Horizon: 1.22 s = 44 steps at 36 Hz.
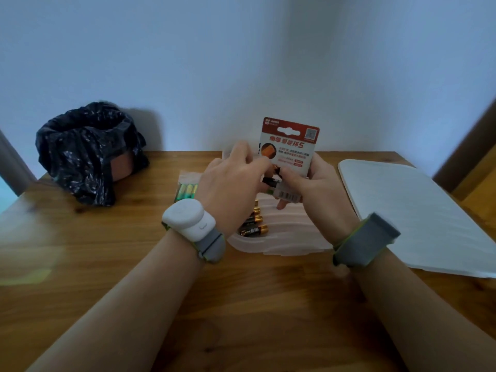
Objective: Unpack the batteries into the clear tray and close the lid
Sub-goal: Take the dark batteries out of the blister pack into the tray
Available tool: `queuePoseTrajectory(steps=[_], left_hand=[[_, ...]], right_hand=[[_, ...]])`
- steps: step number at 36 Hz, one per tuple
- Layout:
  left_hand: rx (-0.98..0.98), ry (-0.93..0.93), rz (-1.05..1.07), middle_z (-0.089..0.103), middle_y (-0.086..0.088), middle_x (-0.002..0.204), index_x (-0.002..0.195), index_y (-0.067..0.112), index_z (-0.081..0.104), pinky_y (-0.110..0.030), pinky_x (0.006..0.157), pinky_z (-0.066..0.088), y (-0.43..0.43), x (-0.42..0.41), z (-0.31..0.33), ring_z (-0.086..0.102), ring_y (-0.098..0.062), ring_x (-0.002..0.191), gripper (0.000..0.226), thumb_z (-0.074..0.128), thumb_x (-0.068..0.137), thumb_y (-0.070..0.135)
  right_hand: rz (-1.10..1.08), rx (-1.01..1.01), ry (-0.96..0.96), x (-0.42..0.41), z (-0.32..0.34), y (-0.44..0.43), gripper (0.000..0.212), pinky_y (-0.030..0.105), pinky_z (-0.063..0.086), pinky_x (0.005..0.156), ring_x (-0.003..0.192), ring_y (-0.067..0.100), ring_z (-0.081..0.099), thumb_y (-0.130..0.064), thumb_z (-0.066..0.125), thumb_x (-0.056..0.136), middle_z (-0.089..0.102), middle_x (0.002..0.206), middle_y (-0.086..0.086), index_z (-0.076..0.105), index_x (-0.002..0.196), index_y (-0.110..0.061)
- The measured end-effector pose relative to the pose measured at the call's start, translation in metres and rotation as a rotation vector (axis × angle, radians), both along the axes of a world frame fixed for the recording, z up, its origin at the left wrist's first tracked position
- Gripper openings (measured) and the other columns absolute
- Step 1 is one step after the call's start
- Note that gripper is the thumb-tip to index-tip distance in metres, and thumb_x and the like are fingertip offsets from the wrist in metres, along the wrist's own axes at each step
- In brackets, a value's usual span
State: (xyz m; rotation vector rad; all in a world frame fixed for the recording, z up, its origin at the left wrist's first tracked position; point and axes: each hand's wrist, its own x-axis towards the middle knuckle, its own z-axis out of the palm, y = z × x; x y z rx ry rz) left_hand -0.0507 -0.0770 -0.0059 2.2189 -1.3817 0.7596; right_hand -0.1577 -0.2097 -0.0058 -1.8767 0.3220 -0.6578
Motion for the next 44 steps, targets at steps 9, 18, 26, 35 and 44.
queuePoseTrajectory(steps=[9, 18, 26, 35, 44], left_hand=[[0.099, -0.104, -0.024, 0.053, -0.006, 0.108, 0.102, 0.015, 0.059, -0.028, 0.066, 0.042, 0.003, 0.0, -0.001, 0.034, -0.012, 0.071, 0.018, 0.067, 0.09, 0.026], [0.087, -0.172, -0.046, 0.058, -0.008, 0.107, 0.099, 0.01, 0.063, -0.033, 0.063, 0.045, 0.004, 0.001, 0.004, 0.05, -0.016, 0.067, 0.021, 0.045, 0.096, 0.021], [0.128, -0.171, -0.092, 0.057, -0.005, 0.106, 0.103, 0.012, 0.058, -0.035, 0.066, 0.05, 0.005, 0.011, 0.007, 0.057, -0.019, 0.072, 0.012, 0.054, 0.095, 0.021], [0.045, 0.249, 0.058, 0.065, 0.001, 0.088, 0.092, 0.018, 0.062, -0.03, 0.071, 0.047, 0.015, 0.04, -0.002, 0.059, -0.019, 0.082, 0.005, 0.062, 0.094, 0.013], [0.127, 0.227, 0.173, 0.059, 0.004, 0.089, 0.091, 0.032, 0.065, -0.036, 0.078, 0.049, 0.007, 0.038, -0.006, 0.055, -0.019, 0.085, 0.001, 0.065, 0.092, 0.032]], right_hand=[[0.085, -0.031, 0.066, -0.001, 0.005, 0.001, 0.016, 0.05, 0.065, 0.066, 0.09, 0.028, 0.075, -0.021, 0.058, 0.105, 0.072, 0.107, 0.0, 0.056, 0.105, -0.037], [0.046, -0.016, 0.102, -0.002, 0.007, -0.002, 0.008, 0.062, 0.062, 0.074, 0.087, 0.033, 0.075, -0.024, 0.059, 0.105, 0.072, 0.107, 0.009, 0.059, 0.104, -0.032], [0.054, -0.114, 0.227, -0.002, 0.006, -0.009, 0.008, 0.053, 0.061, 0.069, 0.089, 0.039, 0.072, -0.025, 0.057, 0.105, 0.073, 0.102, 0.004, 0.062, 0.11, -0.029], [-0.175, -0.074, 0.294, 0.003, -0.003, -0.032, 0.018, 0.032, 0.061, 0.055, 0.091, 0.022, 0.074, -0.022, 0.057, 0.104, 0.074, 0.108, -0.001, 0.061, 0.121, -0.026], [-0.194, -0.044, 0.331, 0.007, -0.006, -0.035, 0.026, 0.03, 0.061, 0.056, 0.091, 0.02, 0.074, -0.021, 0.06, 0.103, 0.072, 0.115, -0.001, 0.058, 0.129, -0.022]])
